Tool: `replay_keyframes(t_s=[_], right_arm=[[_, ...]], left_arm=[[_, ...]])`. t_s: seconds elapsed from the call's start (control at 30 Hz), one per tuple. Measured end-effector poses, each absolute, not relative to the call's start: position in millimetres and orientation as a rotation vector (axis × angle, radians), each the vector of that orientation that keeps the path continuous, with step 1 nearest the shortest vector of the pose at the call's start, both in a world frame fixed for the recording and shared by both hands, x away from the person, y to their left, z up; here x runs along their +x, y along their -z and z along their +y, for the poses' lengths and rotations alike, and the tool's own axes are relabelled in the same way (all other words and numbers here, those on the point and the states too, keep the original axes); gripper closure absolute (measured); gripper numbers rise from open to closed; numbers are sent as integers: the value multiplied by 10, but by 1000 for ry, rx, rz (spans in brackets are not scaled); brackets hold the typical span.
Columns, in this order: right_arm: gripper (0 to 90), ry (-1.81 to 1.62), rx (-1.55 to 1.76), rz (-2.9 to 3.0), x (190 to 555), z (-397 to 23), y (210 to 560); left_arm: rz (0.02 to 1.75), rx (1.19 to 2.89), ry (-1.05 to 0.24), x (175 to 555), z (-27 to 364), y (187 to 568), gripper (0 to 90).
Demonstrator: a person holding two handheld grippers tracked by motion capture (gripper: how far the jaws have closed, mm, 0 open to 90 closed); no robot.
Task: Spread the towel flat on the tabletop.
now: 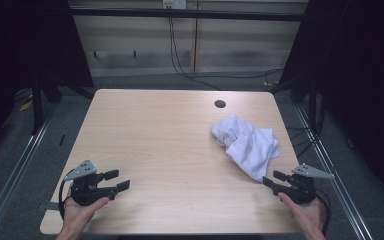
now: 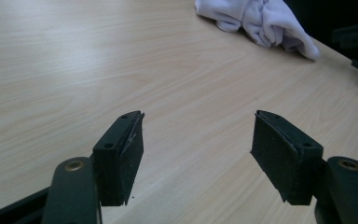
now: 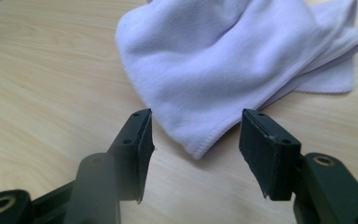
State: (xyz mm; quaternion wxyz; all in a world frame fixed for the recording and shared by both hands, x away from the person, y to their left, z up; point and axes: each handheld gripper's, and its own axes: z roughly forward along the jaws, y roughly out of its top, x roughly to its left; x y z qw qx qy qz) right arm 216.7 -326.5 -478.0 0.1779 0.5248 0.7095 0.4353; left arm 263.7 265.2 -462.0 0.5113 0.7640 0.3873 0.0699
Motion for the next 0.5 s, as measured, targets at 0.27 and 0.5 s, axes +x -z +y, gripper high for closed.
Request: replay_keyframes(t_s=[0.27, 0.5], right_arm=[[365, -1247, 1438, 2064, 2248, -3201, 4746], [336, -1271, 1387, 2037, 2466, -3123, 4579]], left_arm=[[956, 1860, -157, 2794, 2496, 4660, 305], [907, 1901, -141, 2834, 2301, 4679, 303]])
